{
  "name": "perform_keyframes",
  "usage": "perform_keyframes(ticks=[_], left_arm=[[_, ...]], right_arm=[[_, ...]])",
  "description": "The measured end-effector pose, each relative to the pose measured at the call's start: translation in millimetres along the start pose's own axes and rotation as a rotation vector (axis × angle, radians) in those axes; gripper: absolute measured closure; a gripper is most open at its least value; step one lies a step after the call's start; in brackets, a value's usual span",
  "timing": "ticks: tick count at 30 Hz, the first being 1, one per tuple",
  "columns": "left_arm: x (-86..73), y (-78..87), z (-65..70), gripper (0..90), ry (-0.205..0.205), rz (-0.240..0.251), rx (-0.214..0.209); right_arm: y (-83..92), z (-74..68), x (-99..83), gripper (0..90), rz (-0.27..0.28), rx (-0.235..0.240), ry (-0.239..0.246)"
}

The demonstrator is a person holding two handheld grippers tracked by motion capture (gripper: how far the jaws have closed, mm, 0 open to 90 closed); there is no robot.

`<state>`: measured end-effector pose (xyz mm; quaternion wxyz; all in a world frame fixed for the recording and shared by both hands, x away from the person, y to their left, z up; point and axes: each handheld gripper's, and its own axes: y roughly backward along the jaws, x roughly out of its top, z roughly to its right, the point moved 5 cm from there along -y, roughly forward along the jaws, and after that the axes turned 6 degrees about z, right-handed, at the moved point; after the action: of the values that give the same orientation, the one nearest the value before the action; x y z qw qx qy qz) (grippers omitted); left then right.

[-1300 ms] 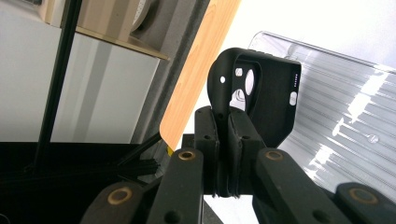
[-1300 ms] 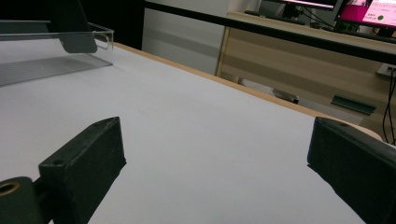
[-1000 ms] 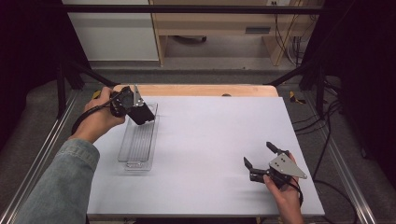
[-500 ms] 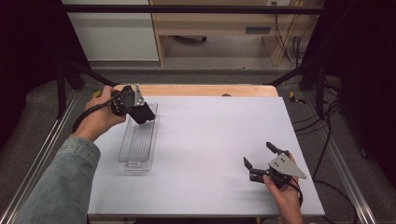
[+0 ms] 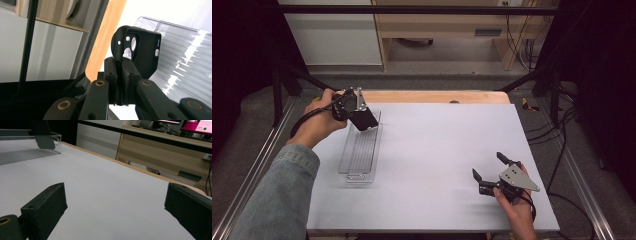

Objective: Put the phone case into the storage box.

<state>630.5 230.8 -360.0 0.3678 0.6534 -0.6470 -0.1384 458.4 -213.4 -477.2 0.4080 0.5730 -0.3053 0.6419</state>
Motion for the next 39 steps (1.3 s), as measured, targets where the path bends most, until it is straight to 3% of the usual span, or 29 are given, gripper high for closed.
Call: perform_keyframes(ticks=[3,39], left_arm=[[-0.2,-1.8,-1.1,83.6,0.008,0.018,-0.003],[7.3,-8.9,-0.9,82.7,-0.069,0.036,0.000]], right_arm=[[-0.2,-0.3,-0.4,4.4,-0.003,0.001,0.001],[-0.8,-1.5,-1.3,4.4,-0.005,0.004,0.001]])
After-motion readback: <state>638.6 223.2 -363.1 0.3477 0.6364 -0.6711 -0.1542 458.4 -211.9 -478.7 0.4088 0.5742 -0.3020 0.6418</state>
